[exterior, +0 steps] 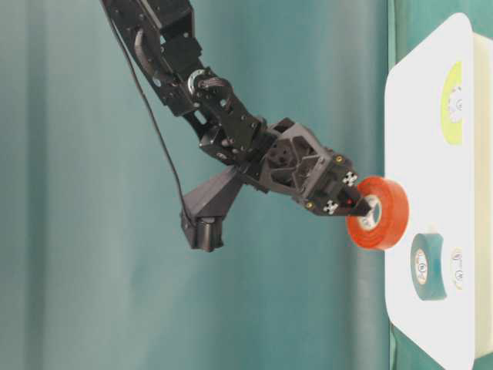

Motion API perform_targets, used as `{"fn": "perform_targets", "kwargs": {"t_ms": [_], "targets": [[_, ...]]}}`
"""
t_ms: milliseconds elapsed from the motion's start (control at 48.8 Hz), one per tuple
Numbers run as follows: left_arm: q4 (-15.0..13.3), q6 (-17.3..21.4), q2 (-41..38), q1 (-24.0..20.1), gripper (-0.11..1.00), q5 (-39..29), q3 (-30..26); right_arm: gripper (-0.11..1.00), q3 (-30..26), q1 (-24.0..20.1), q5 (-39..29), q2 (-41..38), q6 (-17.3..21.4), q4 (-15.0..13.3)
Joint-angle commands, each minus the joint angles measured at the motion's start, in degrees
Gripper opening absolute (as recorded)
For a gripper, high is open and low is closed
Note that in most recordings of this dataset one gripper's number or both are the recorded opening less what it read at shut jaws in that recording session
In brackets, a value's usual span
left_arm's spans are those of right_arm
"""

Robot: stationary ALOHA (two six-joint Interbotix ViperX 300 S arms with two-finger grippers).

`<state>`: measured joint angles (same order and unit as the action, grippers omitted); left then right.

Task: Put the tape into the white case with the right arm.
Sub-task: 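Carry the orange-red roll into the tray's top middle and release, then retract the open right gripper to the right of the tray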

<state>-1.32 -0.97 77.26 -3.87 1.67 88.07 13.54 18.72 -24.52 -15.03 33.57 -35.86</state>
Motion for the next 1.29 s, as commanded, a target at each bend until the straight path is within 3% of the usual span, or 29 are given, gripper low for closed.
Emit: {"fn": "perform_targets", "kwargs": {"t_ms": [0, 492, 595, 759, 1046, 1271], "targets": [[0.0, 0.0, -0.4, -0.2, 0.0, 0.3, -0.6, 0.01, 0.4, 0.7, 0.1, 3.1, -0.1, -0.4], [0.0, 0.0, -0.4, -0.2, 0.0, 0.3, -0.6, 0.02, 4.7, 3.5, 6.5, 4.7, -0.2, -0.4], [-0.1, 0.0, -0.4, -0.2, 0.0, 0.3, -0.7, 0.21, 4.9, 4.0, 7.0, 4.7, -0.1, -0.4], [-0.1, 0.0, -0.4, -0.2, 0.0, 0.3, -0.6, 0.65, 5.3, 4.0, 6.9, 4.7, 0.1, -0.4], [0.0, 0.0, -0.4, -0.2, 0.0, 0.3, -0.6, 0.62, 5.9, 4.0, 6.6, 5.1, 0.2, -0.3], [0.0, -0.1, -0.4, -0.2, 0.0, 0.3, -0.6, 0.62, 11.7, 3.9, 6.8, 9.8, 0.4, -0.3]]}}
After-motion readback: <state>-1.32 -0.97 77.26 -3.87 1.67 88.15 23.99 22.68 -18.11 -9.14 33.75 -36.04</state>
